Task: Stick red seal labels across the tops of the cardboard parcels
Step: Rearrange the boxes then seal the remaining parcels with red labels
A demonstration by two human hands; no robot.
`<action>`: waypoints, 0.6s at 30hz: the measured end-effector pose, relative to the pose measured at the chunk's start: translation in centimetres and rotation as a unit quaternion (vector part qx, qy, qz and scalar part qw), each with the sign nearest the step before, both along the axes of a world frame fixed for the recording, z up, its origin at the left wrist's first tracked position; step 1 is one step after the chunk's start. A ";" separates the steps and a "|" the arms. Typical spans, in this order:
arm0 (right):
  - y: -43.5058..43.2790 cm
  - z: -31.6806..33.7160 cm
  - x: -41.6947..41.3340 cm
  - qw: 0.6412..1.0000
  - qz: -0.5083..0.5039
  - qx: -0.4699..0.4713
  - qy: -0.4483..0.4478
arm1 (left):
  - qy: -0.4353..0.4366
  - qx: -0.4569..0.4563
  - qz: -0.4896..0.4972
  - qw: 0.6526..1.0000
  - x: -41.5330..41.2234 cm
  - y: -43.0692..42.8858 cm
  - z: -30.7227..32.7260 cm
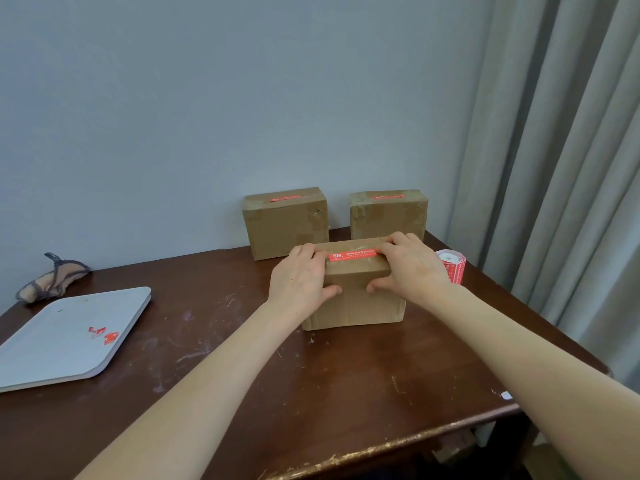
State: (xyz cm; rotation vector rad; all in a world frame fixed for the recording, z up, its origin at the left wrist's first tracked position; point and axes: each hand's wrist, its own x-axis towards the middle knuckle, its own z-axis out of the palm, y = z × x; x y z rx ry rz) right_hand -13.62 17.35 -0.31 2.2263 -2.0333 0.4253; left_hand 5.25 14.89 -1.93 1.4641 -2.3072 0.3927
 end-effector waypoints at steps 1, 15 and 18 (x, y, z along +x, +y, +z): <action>0.1 -0.1 -0.1 1.000 0.001 -0.005 -0.004 | 0.003 -0.001 -0.004 1.000 0.0 0.1 -0.1; -0.3 0.4 0.9 0.999 0.001 0.013 0.031 | -0.023 -0.003 0.018 1.000 -0.7 -0.4 -0.4; -0.3 0.3 0.6 1.000 -0.004 0.008 0.024 | -0.029 -0.009 0.014 0.999 -0.5 -0.3 -0.4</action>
